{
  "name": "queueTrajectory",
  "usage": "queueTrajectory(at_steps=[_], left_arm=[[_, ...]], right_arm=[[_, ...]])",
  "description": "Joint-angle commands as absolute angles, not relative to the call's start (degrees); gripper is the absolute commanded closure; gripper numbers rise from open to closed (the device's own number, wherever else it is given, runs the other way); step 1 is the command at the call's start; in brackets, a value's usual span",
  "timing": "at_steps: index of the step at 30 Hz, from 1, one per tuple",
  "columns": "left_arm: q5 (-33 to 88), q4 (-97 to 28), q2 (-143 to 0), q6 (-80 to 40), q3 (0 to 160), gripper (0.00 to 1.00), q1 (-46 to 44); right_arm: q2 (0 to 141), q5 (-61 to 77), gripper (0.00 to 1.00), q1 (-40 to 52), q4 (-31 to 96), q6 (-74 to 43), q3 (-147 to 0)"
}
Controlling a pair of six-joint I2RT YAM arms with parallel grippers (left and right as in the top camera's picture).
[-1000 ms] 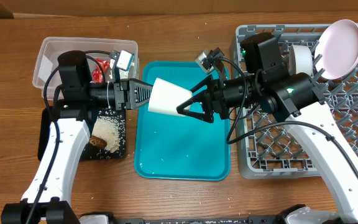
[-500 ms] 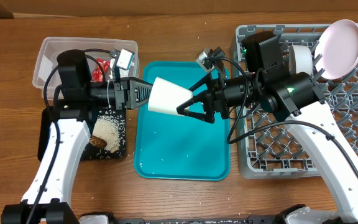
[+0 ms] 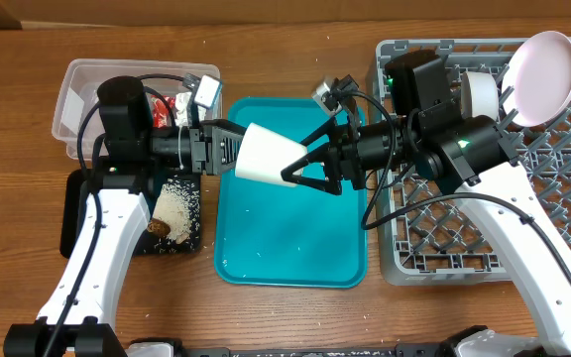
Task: Sort waste into correct bins and load items into the dishwasher
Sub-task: 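Release the cup from the left gripper and place it in the rack with the right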
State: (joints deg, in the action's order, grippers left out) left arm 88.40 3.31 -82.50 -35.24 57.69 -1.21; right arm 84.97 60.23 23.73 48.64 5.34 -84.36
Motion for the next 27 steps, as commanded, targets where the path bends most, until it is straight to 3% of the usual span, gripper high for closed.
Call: queueTrajectory(at_steps=[1,7,14,19,27], left_arm=[[88.29,3.46,-81.84,-36.42,58.76,0.04,-1.63],[88.2,3.51,-81.84,-35.97,58.76,0.0,-1.41],[88.27,3.49,-81.84,-36.01,58.76,0.03,-1.65],[88.05,3.49,-81.84,-35.99,58.76,0.05,-1.65],[88.4,3.46,-81.84,-35.99,58.76,0.06,-1.65]], right_arm=[[82.21,54.76,0.46,21.67,48.64,1.52,-85.14],[75.33,49.76,0.5,9.5,53.23,-2.7,-85.14],[72.82,31.53,0.5,-4.93,72.95,-3.09,-85.12],[74.63,15.16,0.5,-5.67,82.81,-8.69,-84.86],[78.13,0.47,0.5,-5.65,81.76,-18.52,-78.5]])
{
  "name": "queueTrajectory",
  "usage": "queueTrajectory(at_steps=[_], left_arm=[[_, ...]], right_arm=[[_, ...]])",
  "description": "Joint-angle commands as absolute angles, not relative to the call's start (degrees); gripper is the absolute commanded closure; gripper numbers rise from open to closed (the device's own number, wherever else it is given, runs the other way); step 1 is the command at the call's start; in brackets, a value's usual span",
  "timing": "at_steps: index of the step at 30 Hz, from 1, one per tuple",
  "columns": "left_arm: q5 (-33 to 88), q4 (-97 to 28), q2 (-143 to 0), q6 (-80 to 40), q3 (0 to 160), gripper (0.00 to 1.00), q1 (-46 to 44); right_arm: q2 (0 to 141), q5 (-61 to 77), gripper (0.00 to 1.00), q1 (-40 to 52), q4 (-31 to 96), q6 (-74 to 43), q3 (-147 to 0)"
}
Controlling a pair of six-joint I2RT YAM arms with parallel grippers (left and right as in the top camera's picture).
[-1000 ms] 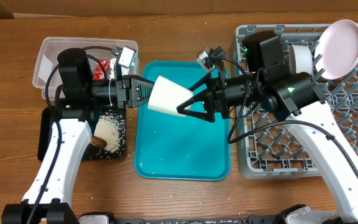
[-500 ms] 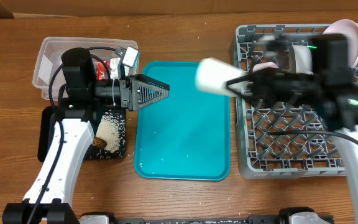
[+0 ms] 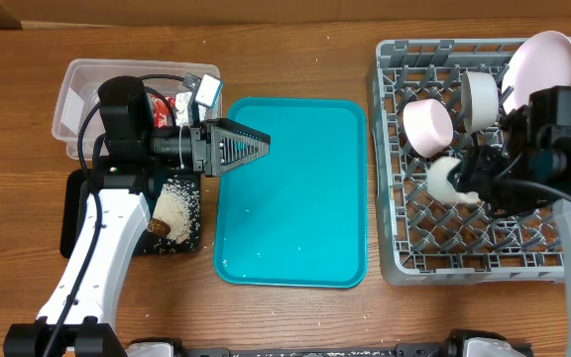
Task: Sort waste into correct bins and load items into the dishwasher
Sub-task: 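Release the cup from the left gripper and place it in the rack with the right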
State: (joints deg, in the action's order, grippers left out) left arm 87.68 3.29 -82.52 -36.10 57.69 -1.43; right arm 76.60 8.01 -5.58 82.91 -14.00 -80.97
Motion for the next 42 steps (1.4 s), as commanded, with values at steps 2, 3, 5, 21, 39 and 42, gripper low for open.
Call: queueTrajectory(at_steps=[2,3,5,21,39,42], left_arm=[[88.4,3.46,-81.84,-35.99,58.76,0.07,-1.65],[88.4,3.46,-81.84,-35.99,58.76,0.07,-1.65],[88.4,3.46,-81.84,-35.99,58.76,0.07,-1.65],[89.45,3.29,-81.84,-35.99,58.76,0.11,-1.65],[78.61,5.98,-69.89,-36.21,58.76,0.0,-3.55],[76.23,5.98,-64.73,-36.12,58.76,0.0,-3.55]], right_arm=[[78.85,0.47,0.5,-5.65,80.93,-18.48,-77.52],[79.29,0.43,0.5,-5.65,80.68,-18.48,-77.3],[80.01,-0.08,0.5,-5.65,80.18,-18.5,-77.28],[81.3,5.63,0.48,-5.65,80.29,-19.99,-77.19],[78.98,5.08,0.18,-5.65,78.81,-19.9,-77.36],[78.98,5.23,0.07,-5.65,79.53,-19.16,-77.34]])
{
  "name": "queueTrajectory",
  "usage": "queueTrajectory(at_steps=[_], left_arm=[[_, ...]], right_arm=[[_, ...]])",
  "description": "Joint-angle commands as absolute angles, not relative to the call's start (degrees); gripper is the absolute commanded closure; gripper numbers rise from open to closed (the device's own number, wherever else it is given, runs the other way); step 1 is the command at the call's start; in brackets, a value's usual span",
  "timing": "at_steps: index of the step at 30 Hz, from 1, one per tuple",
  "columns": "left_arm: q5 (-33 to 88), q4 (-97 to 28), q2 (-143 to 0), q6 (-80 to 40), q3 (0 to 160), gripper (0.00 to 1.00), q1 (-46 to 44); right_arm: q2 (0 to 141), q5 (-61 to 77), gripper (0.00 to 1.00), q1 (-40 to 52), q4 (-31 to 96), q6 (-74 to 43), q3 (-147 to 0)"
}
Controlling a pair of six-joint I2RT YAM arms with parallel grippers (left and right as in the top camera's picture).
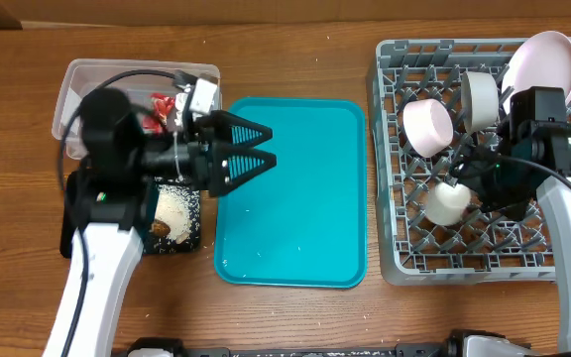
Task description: Sort waste into correct bins and load items into the dishwasher
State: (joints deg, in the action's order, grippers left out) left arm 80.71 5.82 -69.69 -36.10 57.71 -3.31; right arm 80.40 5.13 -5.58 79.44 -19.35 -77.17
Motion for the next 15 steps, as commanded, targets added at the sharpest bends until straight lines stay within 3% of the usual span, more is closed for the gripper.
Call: queueTrajectory(at_steps=[1,4,6,10,15], left_arm=[[76.23,5.96,-63.22,-35.99,58.76,0.0,-3.55],[74.28,1.34,-58.17,-33.61,58.76,0.0,-3.4],[65.28,-9.19,-54.43,-27.66,58.78,0.0,-3.4],[36.97,-31.55,-48.07,-20.05,59.35,0.0,-3.46],[11.66,-48.97,-43.57,-19.03,59.46,0.0,-3.46]], right_arm=[[78.96,5.28,0.08,-5.65,79.29,-19.16,-77.36],[76.38,9.41,0.1,-5.65,77.28,-15.9,-78.37],[71.79,16.23,0.09,-5.63,75.33,-12.12,-80.05],[62.04,25.56,0.04,-5.63,70.89,-8.45,-80.75],[51.33,33.65,0.01,-5.63,69.78,-3.99,-80.73]])
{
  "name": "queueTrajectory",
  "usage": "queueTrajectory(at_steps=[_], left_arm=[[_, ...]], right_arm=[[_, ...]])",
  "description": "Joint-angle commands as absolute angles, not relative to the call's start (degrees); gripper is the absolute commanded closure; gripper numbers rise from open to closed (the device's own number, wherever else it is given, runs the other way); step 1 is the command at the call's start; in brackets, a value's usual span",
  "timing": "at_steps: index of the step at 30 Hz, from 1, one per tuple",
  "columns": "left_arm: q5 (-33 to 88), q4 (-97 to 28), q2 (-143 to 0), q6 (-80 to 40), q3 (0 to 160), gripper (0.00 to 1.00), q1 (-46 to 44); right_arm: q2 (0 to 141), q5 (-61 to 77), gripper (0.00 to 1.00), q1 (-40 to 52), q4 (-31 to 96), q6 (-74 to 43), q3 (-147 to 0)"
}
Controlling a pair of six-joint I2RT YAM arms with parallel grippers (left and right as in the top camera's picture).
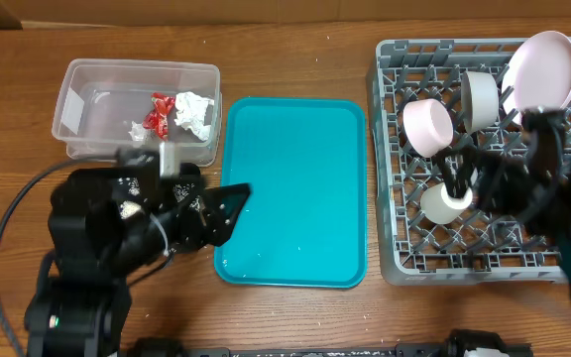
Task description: Sort waste into correct bins and load items into the dishwasher
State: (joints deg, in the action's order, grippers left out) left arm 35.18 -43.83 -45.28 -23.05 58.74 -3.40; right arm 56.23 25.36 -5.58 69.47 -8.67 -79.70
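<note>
A white cup (pixel 442 206) lies in the grey dishwasher rack (pixel 397 260), below a pink bowl (pixel 427 124). My right gripper (pixel 467 178) hovers just above and right of that cup, fingers apart, holding nothing. The teal tray (pixel 295 169) in the middle has only crumbs on it. My left gripper (pixel 230 203) hangs over the tray's lower left edge with nothing seen in it. It is blurred, so its jaws cannot be read. The left arm covers the table left of the tray.
A clear bin (pixel 97 99) at the back left holds a red wrapper (pixel 157 111) and crumpled white paper (pixel 194 111). The rack also carries a second white cup (pixel 481 97) and a pink plate (pixel 543 61) at its far right corner.
My left arm has drawn back toward the front left, its gripper now at the tray's lower left edge. The right arm has shifted right and back; the white cup stays where it lay.
First both grippers met over the tray on a white cup. Then the right gripper held that cup over the rack while the left stayed at the tray's left edge. Then the cup lay in the rack below the pink bowl. Now both arms have pulled back.
</note>
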Motion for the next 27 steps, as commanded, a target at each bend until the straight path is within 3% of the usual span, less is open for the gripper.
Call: queueTrajectory(at_steps=[1,7,10,27], left_arm=[[10.74,-50.39,-43.53,-19.03,59.46,0.0,-3.46],[9.87,-56.12,-44.51,-19.09,59.42,0.0,-3.44],[10.09,-54.39,-45.32,-23.42,59.4,0.0,-3.44],[10.04,-55.92,-50.04,-23.35,59.4,0.0,-3.44]], right_arm=[[50.28,34.06,0.0,-5.63,70.11,-3.99,-80.71],[47.68,34.24,0.0,-5.63,71.88,-4.71,-80.71],[47.86,34.24,0.0,-5.63,72.1,-4.71,-80.71],[48.38,31.14,0.0,-5.54,75.05,-3.81,-80.71]])
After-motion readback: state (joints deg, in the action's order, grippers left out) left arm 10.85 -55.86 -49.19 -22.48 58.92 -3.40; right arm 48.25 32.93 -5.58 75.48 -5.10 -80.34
